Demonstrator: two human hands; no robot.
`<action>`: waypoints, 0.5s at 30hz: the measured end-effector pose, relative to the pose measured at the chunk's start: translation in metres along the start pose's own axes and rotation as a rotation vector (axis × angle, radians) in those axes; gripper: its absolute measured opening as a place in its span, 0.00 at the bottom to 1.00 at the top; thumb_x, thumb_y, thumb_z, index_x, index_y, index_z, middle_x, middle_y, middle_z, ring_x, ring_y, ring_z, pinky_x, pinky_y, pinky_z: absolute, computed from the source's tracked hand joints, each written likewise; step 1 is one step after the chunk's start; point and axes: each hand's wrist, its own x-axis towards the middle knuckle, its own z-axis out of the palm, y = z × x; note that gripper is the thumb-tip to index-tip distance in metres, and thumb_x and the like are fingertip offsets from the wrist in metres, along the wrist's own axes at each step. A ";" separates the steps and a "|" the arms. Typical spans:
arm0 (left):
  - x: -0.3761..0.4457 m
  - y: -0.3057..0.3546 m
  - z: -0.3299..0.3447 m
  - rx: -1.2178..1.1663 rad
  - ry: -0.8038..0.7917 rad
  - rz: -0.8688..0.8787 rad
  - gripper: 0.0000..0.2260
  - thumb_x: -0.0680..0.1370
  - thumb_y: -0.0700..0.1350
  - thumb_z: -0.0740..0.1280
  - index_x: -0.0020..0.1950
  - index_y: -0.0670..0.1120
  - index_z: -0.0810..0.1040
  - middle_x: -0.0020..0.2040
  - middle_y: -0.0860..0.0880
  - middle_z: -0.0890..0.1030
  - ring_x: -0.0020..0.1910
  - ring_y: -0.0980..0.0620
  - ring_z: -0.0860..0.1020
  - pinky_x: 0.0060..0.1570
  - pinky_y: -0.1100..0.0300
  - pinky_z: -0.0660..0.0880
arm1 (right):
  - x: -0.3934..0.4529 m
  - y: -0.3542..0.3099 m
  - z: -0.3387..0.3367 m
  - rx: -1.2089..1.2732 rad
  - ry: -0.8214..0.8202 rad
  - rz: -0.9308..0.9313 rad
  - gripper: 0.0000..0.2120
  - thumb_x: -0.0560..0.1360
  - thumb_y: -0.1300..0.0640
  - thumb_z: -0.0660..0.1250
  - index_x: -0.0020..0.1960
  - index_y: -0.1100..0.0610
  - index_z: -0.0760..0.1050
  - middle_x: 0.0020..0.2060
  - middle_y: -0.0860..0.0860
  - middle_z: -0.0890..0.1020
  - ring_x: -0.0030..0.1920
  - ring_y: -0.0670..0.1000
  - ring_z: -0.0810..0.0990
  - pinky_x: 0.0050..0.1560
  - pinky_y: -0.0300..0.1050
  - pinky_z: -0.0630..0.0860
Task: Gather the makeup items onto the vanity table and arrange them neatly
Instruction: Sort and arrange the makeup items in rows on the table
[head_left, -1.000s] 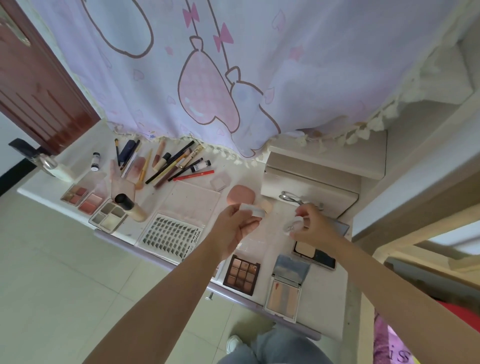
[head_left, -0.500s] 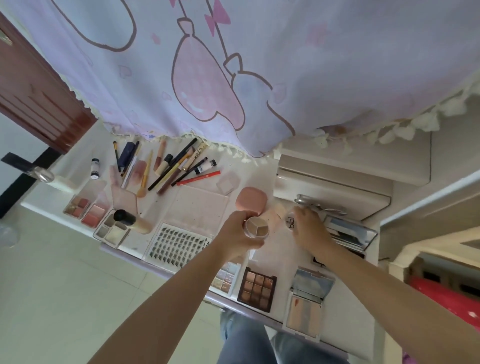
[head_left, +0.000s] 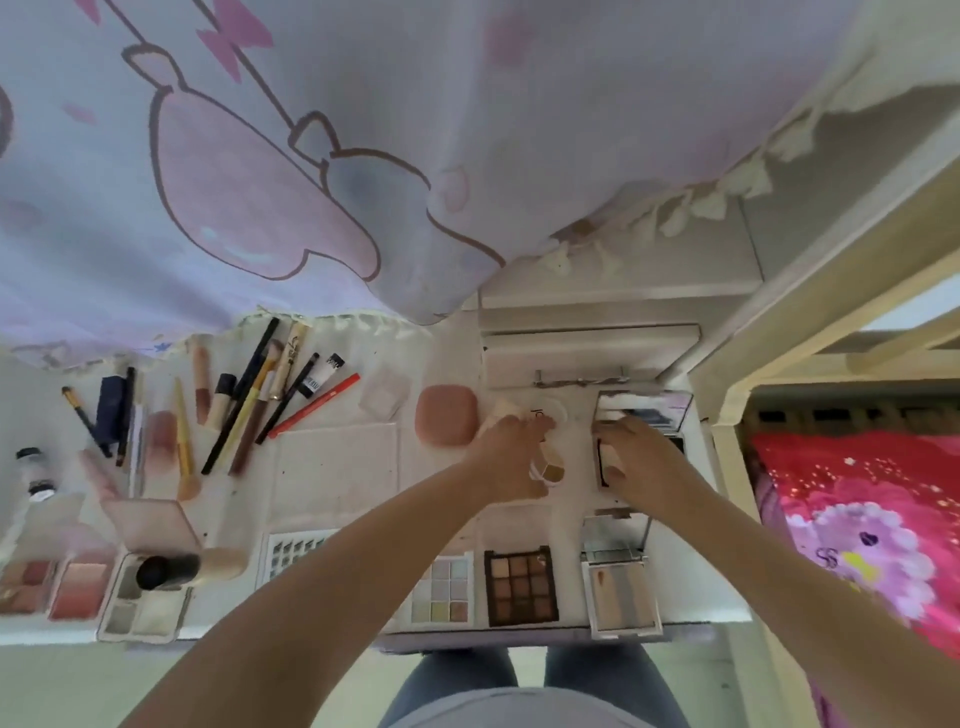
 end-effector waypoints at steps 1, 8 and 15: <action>0.005 0.001 0.003 0.048 -0.022 0.009 0.33 0.69 0.47 0.71 0.71 0.46 0.59 0.63 0.43 0.72 0.62 0.45 0.69 0.53 0.57 0.70 | -0.005 0.002 0.000 0.001 0.011 0.033 0.16 0.75 0.58 0.60 0.63 0.59 0.69 0.61 0.53 0.73 0.62 0.50 0.70 0.60 0.36 0.63; 0.011 0.004 0.007 0.205 -0.017 0.099 0.33 0.72 0.50 0.69 0.71 0.45 0.57 0.64 0.44 0.70 0.64 0.46 0.66 0.56 0.53 0.68 | -0.026 0.006 0.012 0.072 0.053 0.202 0.14 0.75 0.59 0.59 0.60 0.60 0.71 0.57 0.54 0.74 0.59 0.51 0.71 0.56 0.38 0.67; -0.029 -0.044 0.002 0.024 0.217 -0.108 0.20 0.76 0.47 0.63 0.66 0.45 0.65 0.61 0.46 0.73 0.57 0.46 0.74 0.46 0.55 0.72 | 0.007 -0.039 0.008 0.158 0.061 0.096 0.15 0.76 0.58 0.58 0.62 0.60 0.71 0.58 0.55 0.76 0.58 0.54 0.73 0.58 0.43 0.68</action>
